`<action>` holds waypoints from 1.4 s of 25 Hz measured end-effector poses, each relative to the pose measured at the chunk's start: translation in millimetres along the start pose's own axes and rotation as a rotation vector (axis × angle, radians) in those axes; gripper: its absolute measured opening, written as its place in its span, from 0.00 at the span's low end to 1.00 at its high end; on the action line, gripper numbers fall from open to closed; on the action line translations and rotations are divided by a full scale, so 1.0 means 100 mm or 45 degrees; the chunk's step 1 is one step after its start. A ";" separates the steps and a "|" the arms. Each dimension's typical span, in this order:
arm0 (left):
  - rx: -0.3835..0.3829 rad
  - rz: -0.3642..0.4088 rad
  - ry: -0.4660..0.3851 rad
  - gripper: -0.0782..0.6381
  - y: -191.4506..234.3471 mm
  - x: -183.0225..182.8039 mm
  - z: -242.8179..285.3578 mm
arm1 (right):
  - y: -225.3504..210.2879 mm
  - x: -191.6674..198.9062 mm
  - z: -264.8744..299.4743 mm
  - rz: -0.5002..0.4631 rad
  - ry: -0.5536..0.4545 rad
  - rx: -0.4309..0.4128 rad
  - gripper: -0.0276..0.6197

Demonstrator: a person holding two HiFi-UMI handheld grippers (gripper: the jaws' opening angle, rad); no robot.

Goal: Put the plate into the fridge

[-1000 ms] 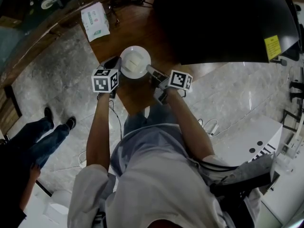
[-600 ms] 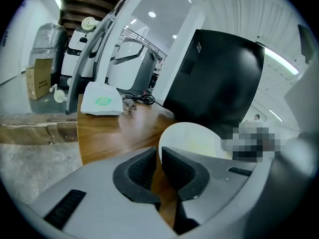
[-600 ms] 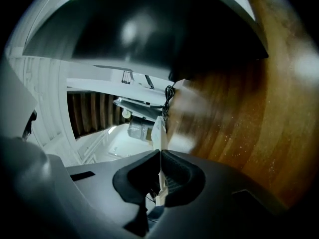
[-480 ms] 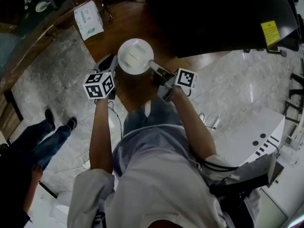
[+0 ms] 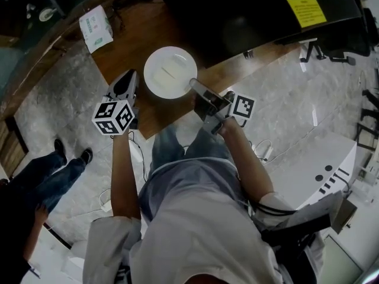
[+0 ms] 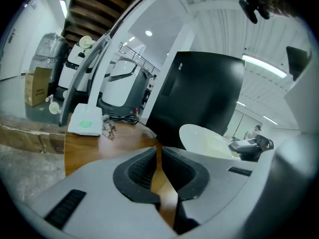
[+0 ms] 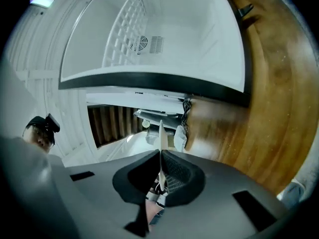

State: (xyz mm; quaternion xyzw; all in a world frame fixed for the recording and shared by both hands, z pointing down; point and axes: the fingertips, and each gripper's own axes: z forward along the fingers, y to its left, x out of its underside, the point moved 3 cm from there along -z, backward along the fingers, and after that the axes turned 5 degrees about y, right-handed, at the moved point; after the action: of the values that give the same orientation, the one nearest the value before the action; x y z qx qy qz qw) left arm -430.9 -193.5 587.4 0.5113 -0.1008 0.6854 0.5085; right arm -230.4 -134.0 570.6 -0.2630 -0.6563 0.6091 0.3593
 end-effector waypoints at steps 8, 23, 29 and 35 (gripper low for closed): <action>-0.063 0.102 -0.213 0.14 -1.79 -0.05 -0.03 | 0.60 -0.37 -1.41 -0.086 0.187 -0.075 0.08; -0.181 0.227 -0.423 0.14 -4.17 -0.16 -0.21 | 1.66 -0.92 -3.47 -0.133 0.305 -0.172 0.08; -0.236 0.362 -0.537 0.14 -4.57 -0.52 -0.39 | 2.11 -1.04 -3.63 -0.220 0.144 -0.143 0.08; -0.284 0.447 -0.579 0.14 -5.06 -0.78 -0.21 | 2.39 -1.41 -3.86 -0.296 -0.054 -0.085 0.08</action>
State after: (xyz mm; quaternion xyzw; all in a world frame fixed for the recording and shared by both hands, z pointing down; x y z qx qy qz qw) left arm -41.7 7.8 322.2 0.5675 -0.3734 0.6156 0.3996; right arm 138.2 19.9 312.9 -0.1839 -0.7097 0.5467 0.4046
